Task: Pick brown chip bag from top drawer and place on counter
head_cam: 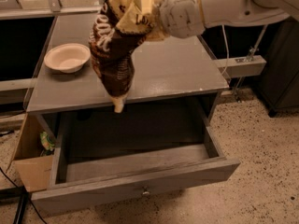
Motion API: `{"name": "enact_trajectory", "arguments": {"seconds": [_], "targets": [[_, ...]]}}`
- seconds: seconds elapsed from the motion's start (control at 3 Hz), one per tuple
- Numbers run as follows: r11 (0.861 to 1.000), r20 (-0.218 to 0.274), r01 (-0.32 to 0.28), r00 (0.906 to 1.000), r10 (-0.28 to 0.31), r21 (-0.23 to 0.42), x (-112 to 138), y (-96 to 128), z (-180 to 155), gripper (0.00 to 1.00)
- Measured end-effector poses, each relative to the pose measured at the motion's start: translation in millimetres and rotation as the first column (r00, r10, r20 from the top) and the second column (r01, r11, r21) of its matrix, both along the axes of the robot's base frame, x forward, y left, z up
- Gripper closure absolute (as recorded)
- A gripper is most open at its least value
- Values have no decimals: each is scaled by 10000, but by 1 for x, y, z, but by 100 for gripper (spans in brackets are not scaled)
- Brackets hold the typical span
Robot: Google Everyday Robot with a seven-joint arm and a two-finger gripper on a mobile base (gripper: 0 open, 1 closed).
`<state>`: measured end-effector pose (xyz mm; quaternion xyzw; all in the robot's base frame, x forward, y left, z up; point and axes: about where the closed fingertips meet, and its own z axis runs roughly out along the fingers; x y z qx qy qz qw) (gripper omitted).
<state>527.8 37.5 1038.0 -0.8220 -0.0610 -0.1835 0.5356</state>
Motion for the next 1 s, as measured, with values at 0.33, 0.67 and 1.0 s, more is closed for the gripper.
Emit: {"name": "enact_trajectory", "arguments": {"seconds": [0.33,0.67,1.0], "targets": [[9986,-212,-323,9992,332,422,23,23,1,100],[9933,-586,-772,9949,824,860,40,54,-11,100],[9885,-748,-1063,9906,1146,1075,47,71,-19,100]]}}
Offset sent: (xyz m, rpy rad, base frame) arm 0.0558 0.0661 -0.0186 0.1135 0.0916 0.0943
